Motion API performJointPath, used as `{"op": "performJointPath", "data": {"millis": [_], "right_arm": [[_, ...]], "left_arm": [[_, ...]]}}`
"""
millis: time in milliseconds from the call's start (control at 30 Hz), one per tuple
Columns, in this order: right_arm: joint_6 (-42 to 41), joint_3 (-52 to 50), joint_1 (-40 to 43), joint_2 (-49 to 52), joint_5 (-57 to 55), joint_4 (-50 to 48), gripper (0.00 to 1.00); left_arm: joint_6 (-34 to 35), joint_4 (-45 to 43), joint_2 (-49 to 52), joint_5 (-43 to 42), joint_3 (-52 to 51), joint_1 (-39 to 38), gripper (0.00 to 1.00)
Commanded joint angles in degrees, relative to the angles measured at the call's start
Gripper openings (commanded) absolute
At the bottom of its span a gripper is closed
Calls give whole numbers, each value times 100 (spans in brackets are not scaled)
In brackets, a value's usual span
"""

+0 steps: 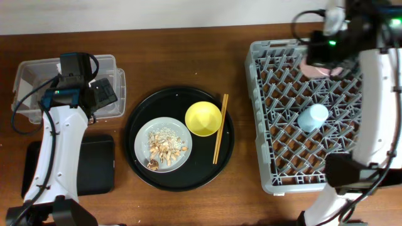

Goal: Sort waste into correct bins and load items into the dishwasher rack
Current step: 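Carry the pink cup to the rack and place it upside down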

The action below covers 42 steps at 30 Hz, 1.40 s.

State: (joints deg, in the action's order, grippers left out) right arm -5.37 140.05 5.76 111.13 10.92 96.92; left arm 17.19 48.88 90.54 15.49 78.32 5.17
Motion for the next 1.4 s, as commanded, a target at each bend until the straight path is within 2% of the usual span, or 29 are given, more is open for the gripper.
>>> {"op": "performJointPath", "data": {"millis": [0,100,233,267,400,567,633,700,767,967,1100,1200,1267,1300,1367], "right_arm": [[822,-748,911,-131,1497,31,4],[2634,-1956,2100,-127,3847,17,4],[4153,-3545,3510,-120,5729,-229,4],[4203,-3910,3696,-116,6061,-455,4],[4201,-4806,3827,-114,6697,-1445,4],[4199,-4951,3036,-111,7224,-2404,4],[3209,-4951,2511,-98,7112,-3676,4],[1342,-4951,2291,-11,6585,-5233,4],[647,-4951,2197,92,6572,-5963,4],[483,-4953,2199,935,6207,-6037,4],[479,-4951,2334,1115,5840,-5956,5],[446,-4946,2522,1115,5154,-5403,8],[546,-4940,2691,1106,5090,-5180,9],[750,-4940,2734,1106,5090,-5051,16],[855,-4940,2771,1106,4972,-4861,17]], "left_arm": [[59,4,-61,37,26,-11,99],[59,7,-61,39,26,-11,99],[59,4,-61,37,26,-11,99],[59,7,-61,39,26,-11,99],[59,7,-61,37,26,-13,99],[59,7,-61,39,26,-7,99],[59,4,-61,39,26,-11,99],[59,7,-57,39,26,-11,99],[59,7,-57,39,26,-11,99],[59,4,-57,39,26,-13,99],[59,7,-57,39,26,-11,99],[59,7,-57,39,26,-11,99],[59,7,-57,39,26,-11,99],[59,7,-57,37,26,-11,99],[59,4,-57,39,26,-11,99]]}}
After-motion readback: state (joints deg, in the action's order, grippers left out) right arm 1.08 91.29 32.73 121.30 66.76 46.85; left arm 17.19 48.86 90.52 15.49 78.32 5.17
